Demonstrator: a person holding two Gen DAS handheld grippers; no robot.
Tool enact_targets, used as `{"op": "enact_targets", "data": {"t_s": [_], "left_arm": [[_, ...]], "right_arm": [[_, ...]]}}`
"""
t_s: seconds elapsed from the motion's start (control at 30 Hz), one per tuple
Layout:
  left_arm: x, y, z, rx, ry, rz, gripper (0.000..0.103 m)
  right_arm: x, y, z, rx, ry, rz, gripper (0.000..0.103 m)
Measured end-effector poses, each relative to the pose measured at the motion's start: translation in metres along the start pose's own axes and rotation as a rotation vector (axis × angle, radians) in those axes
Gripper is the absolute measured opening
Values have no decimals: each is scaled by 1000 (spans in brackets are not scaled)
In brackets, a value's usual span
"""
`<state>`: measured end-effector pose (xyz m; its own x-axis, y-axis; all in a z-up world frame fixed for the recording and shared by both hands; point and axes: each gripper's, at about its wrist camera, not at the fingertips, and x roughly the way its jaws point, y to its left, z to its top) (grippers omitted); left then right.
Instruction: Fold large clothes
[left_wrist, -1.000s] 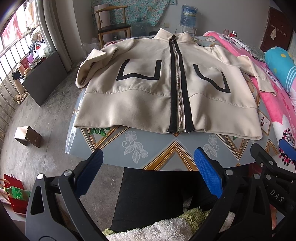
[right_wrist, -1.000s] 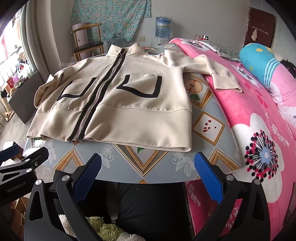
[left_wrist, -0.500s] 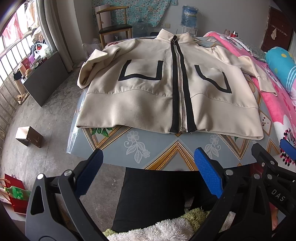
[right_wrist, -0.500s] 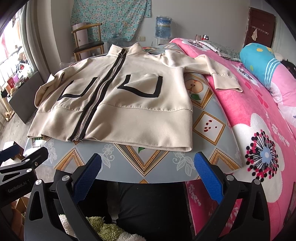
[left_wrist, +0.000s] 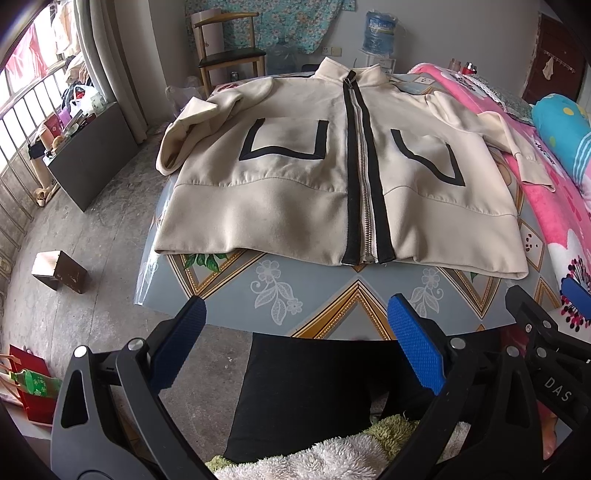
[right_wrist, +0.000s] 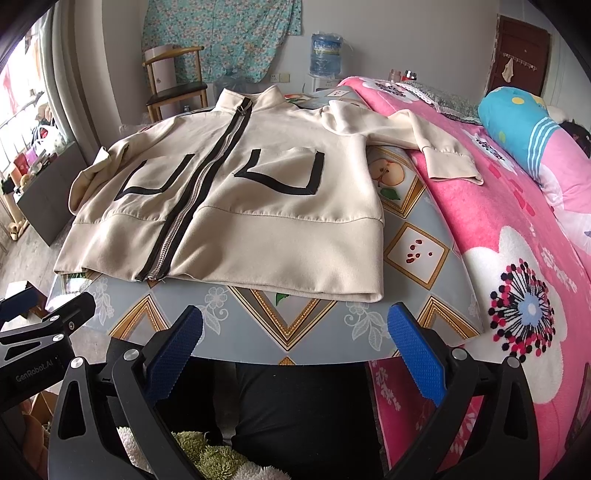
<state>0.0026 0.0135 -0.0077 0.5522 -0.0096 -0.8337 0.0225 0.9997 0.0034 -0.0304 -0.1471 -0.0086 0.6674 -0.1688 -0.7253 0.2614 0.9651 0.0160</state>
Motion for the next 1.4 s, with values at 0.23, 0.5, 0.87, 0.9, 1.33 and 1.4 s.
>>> {"op": "enact_targets", "data": {"t_s": [0.23, 0.5, 0.87, 0.9, 1.33, 1.4], "left_arm": [[0, 2, 0, -1, -1, 4, 95], [1, 5, -1, -1, -1, 6, 95], [12, 13, 6, -12, 23, 28, 95], [13, 14, 7, -12, 26, 31, 95], [51, 49, 34, -29, 74, 41, 95], [60, 64, 37, -51, 77, 51, 95]], "right_arm": [[0, 0, 0, 0, 2, 0, 98], [1, 0, 0, -2, 5, -1, 98], [13, 6, 10, -17, 23, -9, 98], [15, 7, 11, -19, 27, -8, 98], [48, 18, 41, -42, 87, -30, 98], [56, 7, 45, -42, 100, -54, 98]]}}
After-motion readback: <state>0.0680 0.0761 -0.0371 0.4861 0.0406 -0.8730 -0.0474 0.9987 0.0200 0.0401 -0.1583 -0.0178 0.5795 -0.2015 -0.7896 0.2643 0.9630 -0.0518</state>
